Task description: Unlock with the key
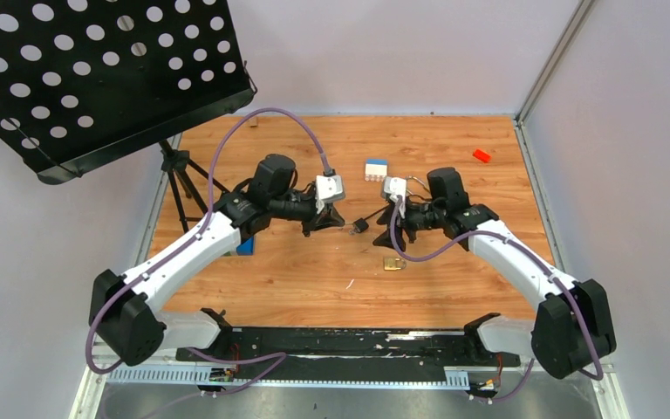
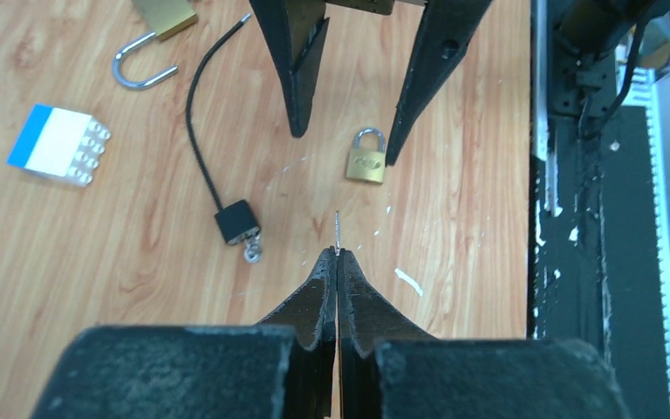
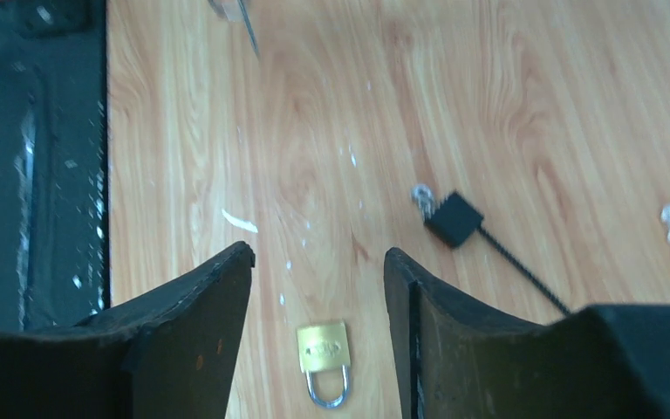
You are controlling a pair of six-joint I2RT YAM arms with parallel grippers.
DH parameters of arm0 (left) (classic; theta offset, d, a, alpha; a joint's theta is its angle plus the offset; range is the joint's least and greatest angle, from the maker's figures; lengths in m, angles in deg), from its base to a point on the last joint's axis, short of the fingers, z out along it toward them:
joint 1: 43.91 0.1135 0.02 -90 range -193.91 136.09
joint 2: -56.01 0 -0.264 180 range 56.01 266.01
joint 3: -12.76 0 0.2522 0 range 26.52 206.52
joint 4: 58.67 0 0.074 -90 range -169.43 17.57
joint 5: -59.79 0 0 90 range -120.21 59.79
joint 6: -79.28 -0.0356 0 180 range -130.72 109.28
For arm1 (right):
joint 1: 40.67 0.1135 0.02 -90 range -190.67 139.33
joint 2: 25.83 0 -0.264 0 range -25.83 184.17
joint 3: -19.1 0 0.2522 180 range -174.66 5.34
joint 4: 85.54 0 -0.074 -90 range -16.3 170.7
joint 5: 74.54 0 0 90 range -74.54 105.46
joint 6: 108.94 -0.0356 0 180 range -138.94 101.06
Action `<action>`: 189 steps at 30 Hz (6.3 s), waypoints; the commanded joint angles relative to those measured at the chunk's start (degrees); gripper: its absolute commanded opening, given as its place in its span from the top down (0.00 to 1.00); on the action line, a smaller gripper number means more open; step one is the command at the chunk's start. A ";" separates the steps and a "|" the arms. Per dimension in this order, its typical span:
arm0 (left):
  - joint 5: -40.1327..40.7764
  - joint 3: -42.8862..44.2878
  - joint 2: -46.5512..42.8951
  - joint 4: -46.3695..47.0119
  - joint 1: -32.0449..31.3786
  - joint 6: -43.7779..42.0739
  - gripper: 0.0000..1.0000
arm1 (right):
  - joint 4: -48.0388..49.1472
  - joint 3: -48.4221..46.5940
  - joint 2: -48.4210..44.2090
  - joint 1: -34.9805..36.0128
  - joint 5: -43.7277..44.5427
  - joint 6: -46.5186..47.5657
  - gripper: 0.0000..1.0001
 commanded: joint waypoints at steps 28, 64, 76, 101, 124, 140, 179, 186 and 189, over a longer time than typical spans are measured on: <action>4.43 -6.98 -9.04 -5.70 -0.08 -9.58 1.00 | -15.13 -0.33 21.37 5.78 24.70 24.78 0.34; 5.98 -6.41 -9.90 -6.78 -0.09 -9.79 1.00 | -17.75 6.92 18.38 8.91 28.32 28.71 0.57; 6.15 -6.60 -10.23 -6.90 -0.09 -10.43 1.00 | -18.87 1.87 17.72 8.19 27.11 27.21 1.00; 10.43 8.22 -4.54 -23.59 -13.78 -19.04 1.00 | -47.03 -24.46 15.11 7.16 -20.19 44.20 1.00; 45.92 8.73 -4.66 -21.46 -35.04 -25.60 1.00 | -39.69 -16.03 9.01 8.36 -21.05 41.02 1.00; 54.12 6.10 -4.19 -18.74 -42.42 -28.06 1.00 | -41.02 -15.58 8.95 8.62 -20.95 42.74 1.00; 57.38 0.22 -6.36 -15.19 -46.49 -35.40 1.00 | -44.89 -17.10 12.66 8.71 -22.96 45.01 1.00; 57.77 -0.23 -6.35 -14.18 -46.87 -36.21 1.00 | -45.32 -17.39 13.35 8.65 -23.05 45.26 1.00; 57.86 -0.35 -6.39 -14.01 -47.01 -36.21 1.00 | -45.25 -17.42 13.35 8.70 -22.97 45.31 1.00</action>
